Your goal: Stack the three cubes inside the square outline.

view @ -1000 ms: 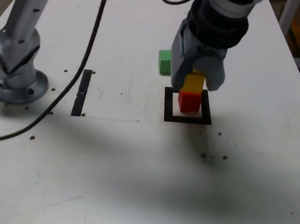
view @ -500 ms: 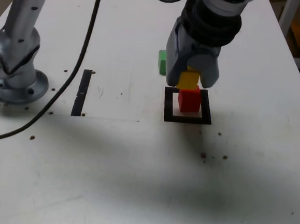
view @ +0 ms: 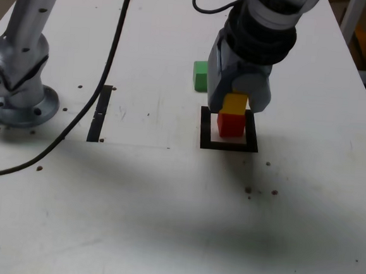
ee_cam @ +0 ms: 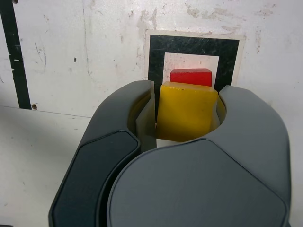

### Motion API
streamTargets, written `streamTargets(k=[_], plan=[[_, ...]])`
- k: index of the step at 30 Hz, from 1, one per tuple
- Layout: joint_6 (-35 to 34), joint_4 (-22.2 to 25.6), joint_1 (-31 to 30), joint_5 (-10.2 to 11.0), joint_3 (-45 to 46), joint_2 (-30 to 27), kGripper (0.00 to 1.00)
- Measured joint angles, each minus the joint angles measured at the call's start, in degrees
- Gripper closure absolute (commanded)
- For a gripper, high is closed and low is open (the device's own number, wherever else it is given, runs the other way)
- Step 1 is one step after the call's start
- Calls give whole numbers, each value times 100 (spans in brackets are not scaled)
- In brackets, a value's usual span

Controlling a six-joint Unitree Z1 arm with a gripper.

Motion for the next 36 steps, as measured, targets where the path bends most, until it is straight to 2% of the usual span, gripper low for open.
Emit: streamTargets(k=[17, 27, 36], plan=[[-15, -36, 0, 59, -5, 123, 66], [-16, -7, 0, 31, -23, 162, 46], [-29, 84, 0, -11, -53, 215, 13]])
